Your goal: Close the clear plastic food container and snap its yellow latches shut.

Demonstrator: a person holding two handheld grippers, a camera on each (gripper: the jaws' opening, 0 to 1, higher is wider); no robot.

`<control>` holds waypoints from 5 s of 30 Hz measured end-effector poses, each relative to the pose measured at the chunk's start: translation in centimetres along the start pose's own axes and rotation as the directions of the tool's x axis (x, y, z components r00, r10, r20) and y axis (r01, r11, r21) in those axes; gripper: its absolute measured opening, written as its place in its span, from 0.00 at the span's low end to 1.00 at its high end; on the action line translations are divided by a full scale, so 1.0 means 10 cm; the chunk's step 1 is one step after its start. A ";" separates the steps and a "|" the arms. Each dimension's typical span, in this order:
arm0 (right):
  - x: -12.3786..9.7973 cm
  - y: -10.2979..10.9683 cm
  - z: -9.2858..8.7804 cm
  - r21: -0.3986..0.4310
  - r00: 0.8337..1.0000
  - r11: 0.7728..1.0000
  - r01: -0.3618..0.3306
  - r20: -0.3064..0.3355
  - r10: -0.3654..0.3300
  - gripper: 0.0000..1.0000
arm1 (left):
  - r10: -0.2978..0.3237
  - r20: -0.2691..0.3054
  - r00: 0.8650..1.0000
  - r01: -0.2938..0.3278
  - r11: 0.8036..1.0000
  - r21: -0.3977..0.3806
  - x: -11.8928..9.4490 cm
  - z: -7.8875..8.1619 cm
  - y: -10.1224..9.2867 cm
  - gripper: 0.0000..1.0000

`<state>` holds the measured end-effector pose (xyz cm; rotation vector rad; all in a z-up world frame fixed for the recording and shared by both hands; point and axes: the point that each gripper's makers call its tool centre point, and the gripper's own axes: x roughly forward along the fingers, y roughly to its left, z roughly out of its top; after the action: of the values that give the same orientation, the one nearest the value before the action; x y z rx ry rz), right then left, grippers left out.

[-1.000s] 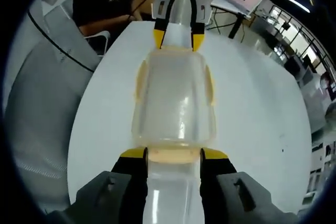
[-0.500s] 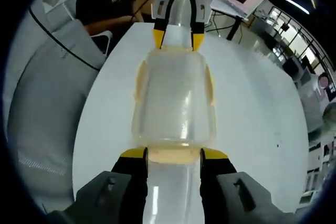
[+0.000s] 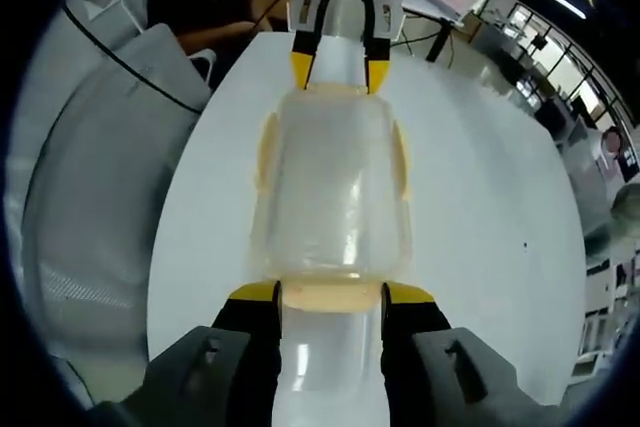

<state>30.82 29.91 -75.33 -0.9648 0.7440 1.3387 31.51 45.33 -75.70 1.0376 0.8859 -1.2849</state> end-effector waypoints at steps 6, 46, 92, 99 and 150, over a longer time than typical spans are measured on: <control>-0.10 0.01 -0.21 0.024 1.000 1.000 0.009 -0.010 -0.009 0.35 | -0.016 -0.006 1.000 0.016 1.000 0.022 0.09 0.21 0.03 0.34; -0.50 0.10 -1.34 0.059 0.997 0.996 -0.063 -0.044 0.066 0.35 | -0.067 0.042 0.997 0.068 0.998 -0.017 0.57 1.29 -0.06 0.34; -0.41 0.13 -1.36 0.074 0.997 0.995 -0.073 -0.029 0.075 0.36 | -0.080 -0.019 0.997 0.081 0.996 0.025 0.68 1.20 -0.06 0.35; -0.39 0.13 -1.39 0.103 0.997 0.993 -0.064 -0.040 0.068 0.36 | -0.070 -0.018 0.997 0.071 0.996 0.049 0.68 1.19 -0.05 0.35; -0.75 0.08 -1.87 0.762 0.997 0.646 0.041 -0.071 0.021 0.42 | -0.239 0.205 0.949 0.284 0.364 -0.887 0.23 0.99 -0.29 0.58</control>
<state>30.80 9.84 -77.04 -0.3160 1.2302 0.8206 28.48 35.27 -75.13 -0.0538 1.5261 -0.8014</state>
